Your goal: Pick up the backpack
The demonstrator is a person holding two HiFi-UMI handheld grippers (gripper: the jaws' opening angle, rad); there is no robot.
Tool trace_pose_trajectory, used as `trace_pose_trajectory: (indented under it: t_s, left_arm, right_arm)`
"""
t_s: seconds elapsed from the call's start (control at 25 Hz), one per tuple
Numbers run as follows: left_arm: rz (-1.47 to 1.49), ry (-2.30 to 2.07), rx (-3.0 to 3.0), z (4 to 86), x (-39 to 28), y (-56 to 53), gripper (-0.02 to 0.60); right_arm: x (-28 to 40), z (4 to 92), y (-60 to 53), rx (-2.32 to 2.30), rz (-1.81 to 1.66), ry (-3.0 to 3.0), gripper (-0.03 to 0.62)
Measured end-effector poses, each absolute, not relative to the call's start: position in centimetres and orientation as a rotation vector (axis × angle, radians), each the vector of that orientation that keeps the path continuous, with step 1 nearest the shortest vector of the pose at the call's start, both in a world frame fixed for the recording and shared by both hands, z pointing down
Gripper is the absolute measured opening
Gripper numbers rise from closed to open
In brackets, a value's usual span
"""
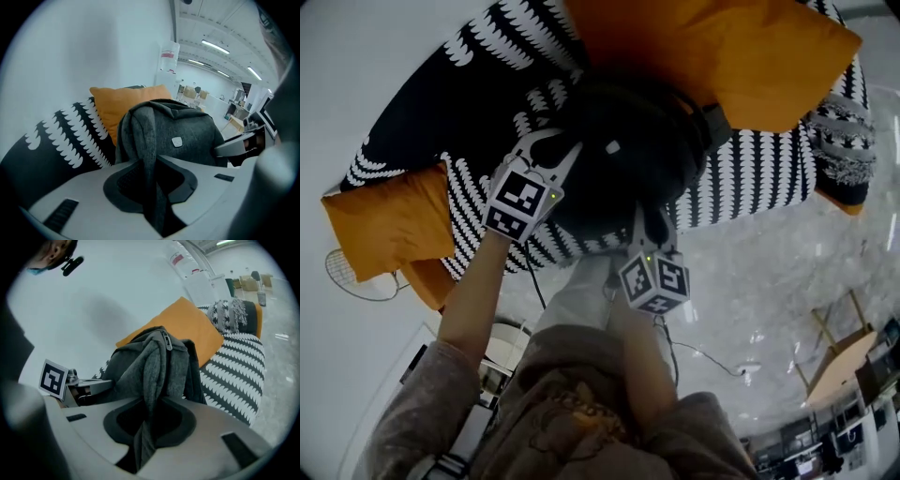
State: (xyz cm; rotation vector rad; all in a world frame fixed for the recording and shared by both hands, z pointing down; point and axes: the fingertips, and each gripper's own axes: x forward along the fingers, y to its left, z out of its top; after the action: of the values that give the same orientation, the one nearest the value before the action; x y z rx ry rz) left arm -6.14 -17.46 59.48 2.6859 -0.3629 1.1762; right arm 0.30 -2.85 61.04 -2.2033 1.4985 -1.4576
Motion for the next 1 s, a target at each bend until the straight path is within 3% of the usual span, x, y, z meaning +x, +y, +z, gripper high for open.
trace_pose_trajectory:
  t_s: [0.24,0.56,0.84,1.0]
  left_arm:
    - [1.043,-0.509,2.667,53.6,-5.9,-17.6,0.061]
    - [0.783,-0.706,2.684,42.3,-1.0,-18.3,0.058]
    - [0.667,-0.844,2.75,28.3,-2.8,-16.6,0.06]
    - [0.604,-0.924,2.754,24.5,-5.8,-14.4,0.06]
  right_arm:
    - [2.3,53.7,-3.8,-2.233,-1.33,1.705,0.052]
    - [10.1,41.1,-6.6,-2.282,-1.035,1.986,0.051]
    - [8.9,28.3,-5.4,-2.25,-0.826,2.127,0.051]
    - [6.6,24.7,-4.0,-2.211,-0.723,2.186,0.051]
